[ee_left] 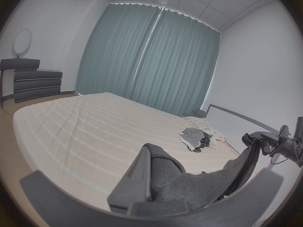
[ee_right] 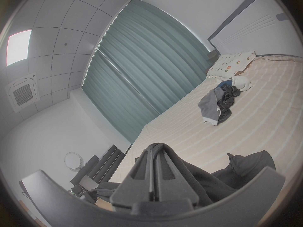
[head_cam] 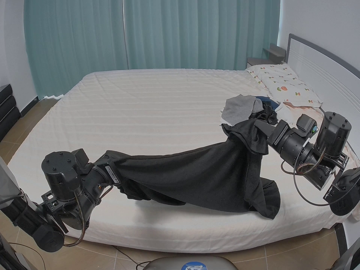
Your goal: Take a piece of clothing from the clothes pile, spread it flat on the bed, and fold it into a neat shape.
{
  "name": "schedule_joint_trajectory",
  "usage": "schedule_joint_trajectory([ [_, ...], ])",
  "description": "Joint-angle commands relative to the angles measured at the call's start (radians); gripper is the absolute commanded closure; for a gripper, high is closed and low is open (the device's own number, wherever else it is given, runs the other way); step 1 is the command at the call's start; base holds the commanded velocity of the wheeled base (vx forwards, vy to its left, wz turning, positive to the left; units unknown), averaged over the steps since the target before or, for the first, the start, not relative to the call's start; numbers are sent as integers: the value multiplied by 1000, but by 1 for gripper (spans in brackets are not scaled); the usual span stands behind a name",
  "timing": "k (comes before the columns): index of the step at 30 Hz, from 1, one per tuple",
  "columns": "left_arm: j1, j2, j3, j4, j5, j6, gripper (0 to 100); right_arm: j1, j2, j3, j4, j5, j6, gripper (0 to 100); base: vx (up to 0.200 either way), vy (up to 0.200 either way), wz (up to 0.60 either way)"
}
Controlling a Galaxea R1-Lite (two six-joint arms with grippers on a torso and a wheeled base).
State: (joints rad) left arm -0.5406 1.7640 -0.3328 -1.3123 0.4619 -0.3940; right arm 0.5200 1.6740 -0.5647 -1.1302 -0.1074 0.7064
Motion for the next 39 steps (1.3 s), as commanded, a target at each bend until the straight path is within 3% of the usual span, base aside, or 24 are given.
schedule_joint_trajectory([
  [1, -1, -1, 1, -1, 1, 0, 100, 8, 0, 0, 0, 2, 1, 100, 0, 200, 0],
  [16, -4, 2, 4, -1, 0, 0, 100, 6, 0, 2, 0, 3, 2, 100, 0, 200, 0],
  [28, -33, 17, 12, -1, -2, -8, 100, 6, 9, 3, 0, 3, 1, 100, 0, 0, 0],
  [39, -55, 22, 15, -1, 0, -11, 100, 11, -7, 14, 0, 6, -2, 100, -200, 0, 0],
])
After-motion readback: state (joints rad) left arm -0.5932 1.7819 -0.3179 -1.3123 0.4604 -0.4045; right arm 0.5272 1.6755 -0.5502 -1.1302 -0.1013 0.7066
